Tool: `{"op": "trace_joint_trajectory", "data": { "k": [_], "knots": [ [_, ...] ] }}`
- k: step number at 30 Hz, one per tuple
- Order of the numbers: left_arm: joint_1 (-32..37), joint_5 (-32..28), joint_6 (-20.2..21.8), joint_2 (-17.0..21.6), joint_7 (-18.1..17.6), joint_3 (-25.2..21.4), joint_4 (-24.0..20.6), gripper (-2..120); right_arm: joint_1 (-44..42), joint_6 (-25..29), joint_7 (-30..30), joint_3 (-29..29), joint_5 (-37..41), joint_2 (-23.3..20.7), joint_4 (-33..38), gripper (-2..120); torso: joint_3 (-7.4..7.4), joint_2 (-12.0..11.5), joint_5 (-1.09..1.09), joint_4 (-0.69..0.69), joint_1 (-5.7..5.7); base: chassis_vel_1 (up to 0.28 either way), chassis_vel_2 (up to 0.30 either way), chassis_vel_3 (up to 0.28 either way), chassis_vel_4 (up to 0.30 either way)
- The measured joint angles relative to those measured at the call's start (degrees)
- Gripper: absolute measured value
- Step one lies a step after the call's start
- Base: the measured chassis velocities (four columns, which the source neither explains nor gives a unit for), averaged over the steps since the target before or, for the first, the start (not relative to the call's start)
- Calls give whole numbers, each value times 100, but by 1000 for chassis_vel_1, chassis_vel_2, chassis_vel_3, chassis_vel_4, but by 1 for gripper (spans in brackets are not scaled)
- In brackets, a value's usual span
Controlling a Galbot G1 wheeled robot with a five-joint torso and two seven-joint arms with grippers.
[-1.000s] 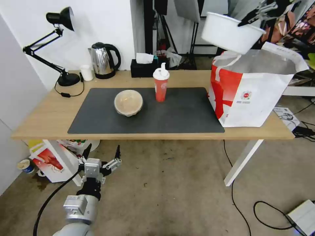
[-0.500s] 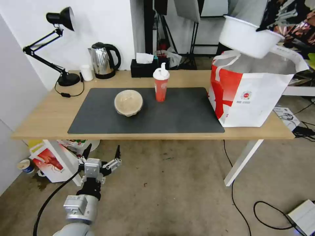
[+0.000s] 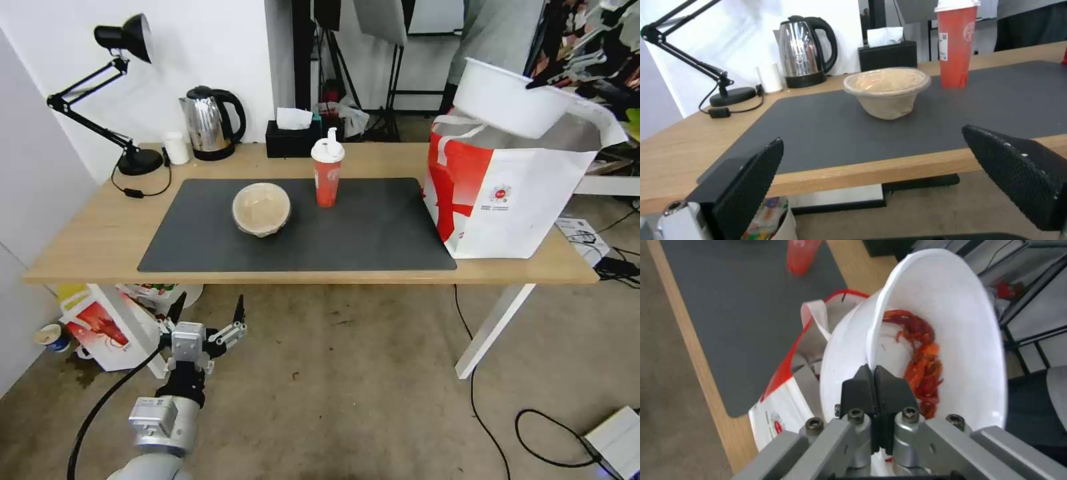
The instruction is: Pick up the trash from the table and place it into the takeout bag.
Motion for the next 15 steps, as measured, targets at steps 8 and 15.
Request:
{"op": "trace_joint_trajectory", "data": {
  "k": [8,15],
  "knots": [
    [0,0,0,0,0,0,0,100,-167,60,7,82,-145,91,-16,0,0,0,1,-1,0,0,0,0,0],
    [0,0,0,0,0,0,0,100,-265,93,12,147,-213,105,-94,0,0,0,0,0,0,0,0,0,0]
  ]
}}
